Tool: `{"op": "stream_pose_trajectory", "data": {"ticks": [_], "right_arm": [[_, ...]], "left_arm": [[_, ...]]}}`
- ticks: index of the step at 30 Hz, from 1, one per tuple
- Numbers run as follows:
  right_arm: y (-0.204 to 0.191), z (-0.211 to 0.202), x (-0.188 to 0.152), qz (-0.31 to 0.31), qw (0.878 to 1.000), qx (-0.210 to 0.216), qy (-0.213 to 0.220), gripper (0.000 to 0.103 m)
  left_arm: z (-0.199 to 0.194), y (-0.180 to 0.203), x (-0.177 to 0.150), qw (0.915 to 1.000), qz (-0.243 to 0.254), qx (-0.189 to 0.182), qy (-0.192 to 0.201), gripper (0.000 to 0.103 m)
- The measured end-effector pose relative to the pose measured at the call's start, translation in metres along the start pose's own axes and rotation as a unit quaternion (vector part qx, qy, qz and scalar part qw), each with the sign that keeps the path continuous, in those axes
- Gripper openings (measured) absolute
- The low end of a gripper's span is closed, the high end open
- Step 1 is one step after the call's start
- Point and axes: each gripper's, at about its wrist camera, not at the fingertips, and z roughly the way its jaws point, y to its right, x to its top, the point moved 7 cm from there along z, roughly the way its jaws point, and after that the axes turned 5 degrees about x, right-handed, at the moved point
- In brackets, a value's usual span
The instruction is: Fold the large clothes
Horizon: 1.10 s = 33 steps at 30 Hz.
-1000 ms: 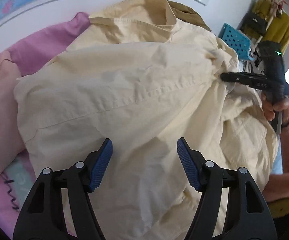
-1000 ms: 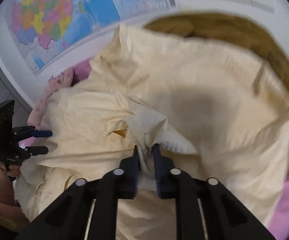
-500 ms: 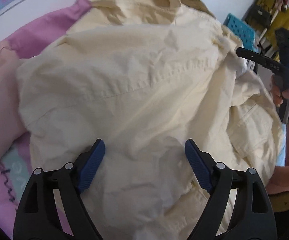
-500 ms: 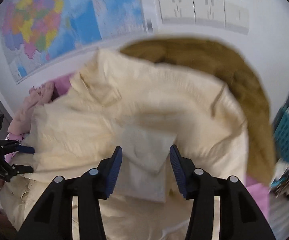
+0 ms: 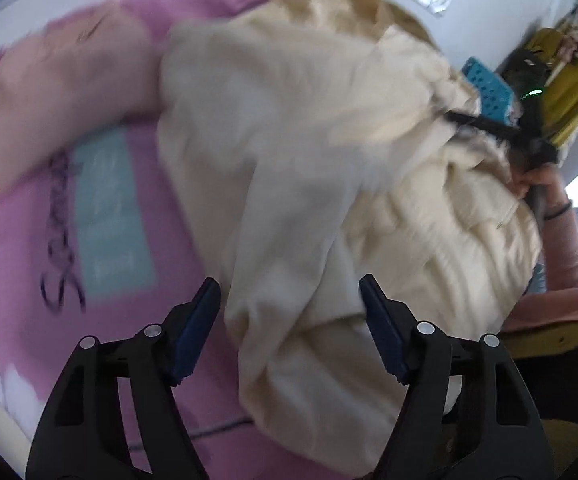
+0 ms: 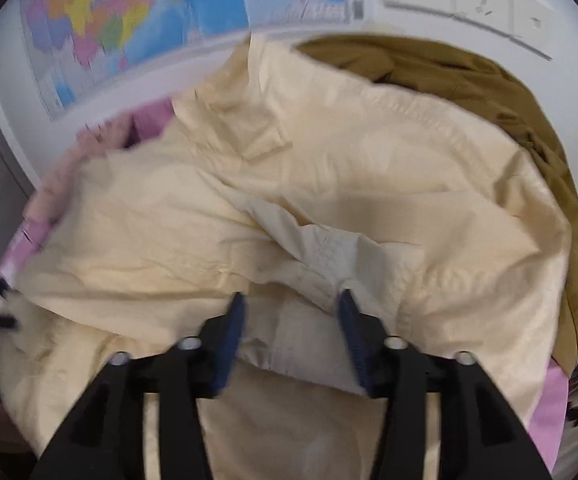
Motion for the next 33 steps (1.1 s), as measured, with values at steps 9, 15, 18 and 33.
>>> {"op": "stream_pose_trajectory", "data": {"ticks": [9, 15, 18, 33], "right_arm": [[0.047, -0.106, -0.071, 0.132, 0.988, 0.061, 0.058, 0.080], [0.059, -0.113, -0.150, 0.210, 0.972, 0.107, 0.023, 0.083], [0.053, -0.112, -0.169, 0.230, 0.962, 0.146, 0.021, 0.083], [-0.004, -0.115, -0.166, 0.176, 0.953, 0.237, 0.062, 0.019]], "left_arm": [[-0.016, -0.022, -0.027, 0.9942, -0.080, -0.067, 0.024, 0.093], [-0.016, 0.004, -0.043, 0.9845, -0.089, -0.149, 0.029, 0.097], [-0.012, 0.016, -0.046, 0.9854, -0.078, -0.148, 0.032, 0.097], [-0.010, 0.034, -0.019, 0.9688, -0.142, -0.187, 0.079, 0.022]]}}
